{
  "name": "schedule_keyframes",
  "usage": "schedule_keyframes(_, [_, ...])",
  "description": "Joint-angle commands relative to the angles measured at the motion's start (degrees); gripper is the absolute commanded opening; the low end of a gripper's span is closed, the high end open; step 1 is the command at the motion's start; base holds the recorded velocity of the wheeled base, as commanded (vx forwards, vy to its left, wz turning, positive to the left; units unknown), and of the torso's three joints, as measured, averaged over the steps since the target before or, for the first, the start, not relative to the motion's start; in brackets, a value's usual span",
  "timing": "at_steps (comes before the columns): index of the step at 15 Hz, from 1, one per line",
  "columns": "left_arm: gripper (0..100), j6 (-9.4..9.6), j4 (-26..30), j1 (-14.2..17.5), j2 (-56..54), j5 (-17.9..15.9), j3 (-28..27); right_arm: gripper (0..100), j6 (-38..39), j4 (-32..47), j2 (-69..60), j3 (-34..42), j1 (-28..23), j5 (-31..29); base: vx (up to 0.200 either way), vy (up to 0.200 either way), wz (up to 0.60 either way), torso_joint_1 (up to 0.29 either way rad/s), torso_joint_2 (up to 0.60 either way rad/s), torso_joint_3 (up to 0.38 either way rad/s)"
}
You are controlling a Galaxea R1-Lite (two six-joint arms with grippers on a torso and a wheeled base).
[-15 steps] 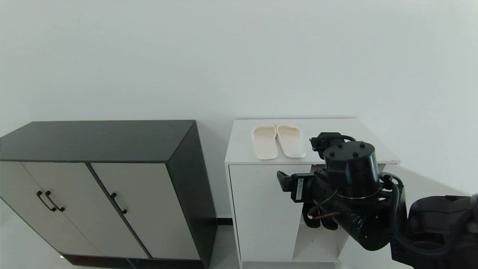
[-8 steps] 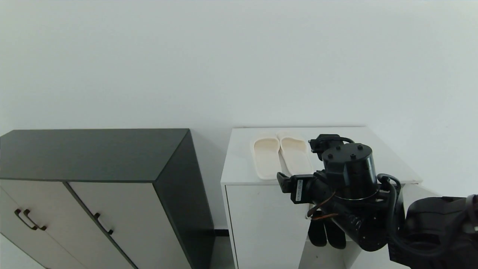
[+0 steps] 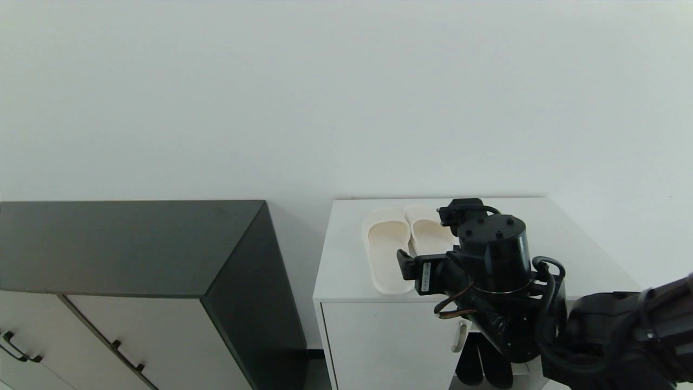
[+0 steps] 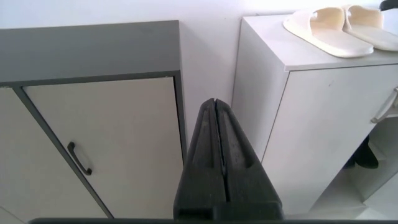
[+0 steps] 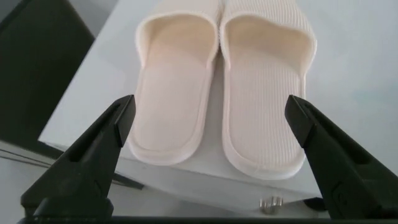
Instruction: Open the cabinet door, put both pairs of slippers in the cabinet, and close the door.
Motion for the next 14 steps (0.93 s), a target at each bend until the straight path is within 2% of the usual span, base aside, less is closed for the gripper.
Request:
schedule_keyframes(1, [0,-0.01,0.0,0.0,0.0,0.0,0.0,100,-2.8,-3.7,4.8,-0.8,-0.2,0.1,0.000,0.000,0.00,0.000,0.00,0.000])
schedule_keyframes(12, [0,-0.01,0.0,0.0,0.0,0.0,0.0,100,-5.3,-4.7,20.0,-17.0,-7.1,0.8,0.000,0.000,0.00,0.000,0.00,0.000])
schedule_keyframes(14, [0,-0.01,0.0,0.0,0.0,0.0,0.0,100,-5.6,-4.8,21.9,-19.5,-8.1,2.9,0.000,0.000,0.00,0.000,0.00,0.000])
